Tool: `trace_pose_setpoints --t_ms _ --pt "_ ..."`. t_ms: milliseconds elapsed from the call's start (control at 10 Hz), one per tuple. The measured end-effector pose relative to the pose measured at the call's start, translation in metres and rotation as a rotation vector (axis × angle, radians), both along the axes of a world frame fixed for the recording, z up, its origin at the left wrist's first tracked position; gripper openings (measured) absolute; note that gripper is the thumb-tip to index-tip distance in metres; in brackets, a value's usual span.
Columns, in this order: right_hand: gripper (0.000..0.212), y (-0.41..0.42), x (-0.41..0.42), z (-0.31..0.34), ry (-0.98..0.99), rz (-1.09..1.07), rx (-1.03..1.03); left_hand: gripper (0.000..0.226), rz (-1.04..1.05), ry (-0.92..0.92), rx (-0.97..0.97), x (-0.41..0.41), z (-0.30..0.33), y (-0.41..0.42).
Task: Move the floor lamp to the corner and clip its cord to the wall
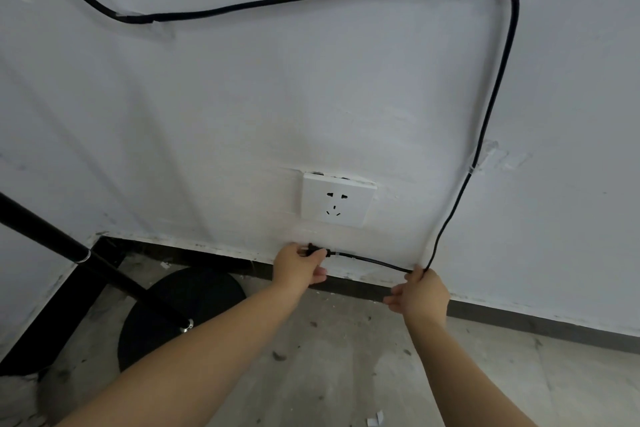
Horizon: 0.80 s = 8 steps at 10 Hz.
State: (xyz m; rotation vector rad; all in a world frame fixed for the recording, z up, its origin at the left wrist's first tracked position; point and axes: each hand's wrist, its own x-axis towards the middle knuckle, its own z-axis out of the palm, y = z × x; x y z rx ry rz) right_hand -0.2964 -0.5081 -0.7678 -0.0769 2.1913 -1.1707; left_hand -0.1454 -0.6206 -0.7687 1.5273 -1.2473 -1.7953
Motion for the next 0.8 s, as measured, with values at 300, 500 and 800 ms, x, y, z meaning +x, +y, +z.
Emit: trace_pose_setpoints --t_ms 300,500,800 --pt "0.021 0.009 -0.006 0.000 -0.089 0.060 -0.108 0.027 0.017 0.225 0.396 0.012 0.018 -0.008" --pt "0.034 0.011 -0.009 0.008 -0.357 0.033 -0.258 0.031 -0.036 0.018 0.227 0.028 0.024 -0.018" --pt "0.048 0.031 -0.053 0.078 -0.169 0.955 0.697 0.018 -0.254 -0.367 -1.068 0.050 0.085 -0.009"
